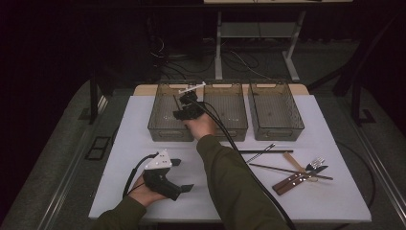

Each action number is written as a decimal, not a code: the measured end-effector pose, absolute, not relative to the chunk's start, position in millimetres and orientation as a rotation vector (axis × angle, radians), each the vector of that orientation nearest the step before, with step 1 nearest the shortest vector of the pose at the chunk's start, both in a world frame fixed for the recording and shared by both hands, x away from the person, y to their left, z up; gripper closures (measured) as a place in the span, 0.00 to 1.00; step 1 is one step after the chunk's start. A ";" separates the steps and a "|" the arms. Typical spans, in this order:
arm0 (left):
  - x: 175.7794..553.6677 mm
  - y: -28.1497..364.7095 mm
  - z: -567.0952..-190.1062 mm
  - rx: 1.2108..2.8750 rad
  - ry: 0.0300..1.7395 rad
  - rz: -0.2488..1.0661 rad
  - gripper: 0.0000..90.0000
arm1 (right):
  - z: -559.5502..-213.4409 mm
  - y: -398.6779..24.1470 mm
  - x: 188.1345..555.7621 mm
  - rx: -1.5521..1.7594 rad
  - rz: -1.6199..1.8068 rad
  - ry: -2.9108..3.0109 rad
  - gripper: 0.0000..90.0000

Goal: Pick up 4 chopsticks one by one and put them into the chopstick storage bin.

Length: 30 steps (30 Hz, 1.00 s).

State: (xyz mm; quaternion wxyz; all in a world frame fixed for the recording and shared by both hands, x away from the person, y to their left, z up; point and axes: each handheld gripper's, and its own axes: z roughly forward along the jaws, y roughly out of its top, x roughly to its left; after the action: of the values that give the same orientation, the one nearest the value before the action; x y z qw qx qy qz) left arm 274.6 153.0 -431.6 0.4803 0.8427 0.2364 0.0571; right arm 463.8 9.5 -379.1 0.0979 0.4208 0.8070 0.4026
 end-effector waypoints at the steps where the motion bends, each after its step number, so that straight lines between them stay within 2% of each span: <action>1: 274.4 153.3 -431.5 2.055 0.578 0.140 0.00 | -377.4 7.5 463.3 1.239 1.186 2.393 0.57; 9: 274.7 154.2 -431.8 2.041 0.588 0.138 0.00 | -366.3 -14.5 453.1 1.198 1.236 2.419 0.45; 16: 275.4 155.4 -432.5 2.042 0.599 0.143 0.00 | -359.7 -37.2 438.9 1.110 1.286 2.455 0.40; 21: 275.8 154.9 -433.6 2.037 0.602 0.137 0.00 | -358.3 -50.8 427.0 1.056 1.268 2.480 0.30; 30: 276.9 156.5 -435.3 2.021 0.618 0.135 0.00 | -355.4 -86.2 411.4 1.015 1.277 2.474 0.27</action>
State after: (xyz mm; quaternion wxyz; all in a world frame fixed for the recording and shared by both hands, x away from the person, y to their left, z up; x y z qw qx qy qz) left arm 276.9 156.5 -435.3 0.4899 0.8320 0.2543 0.0554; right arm 411.4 -86.2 -355.4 0.0889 0.3411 0.8315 0.4293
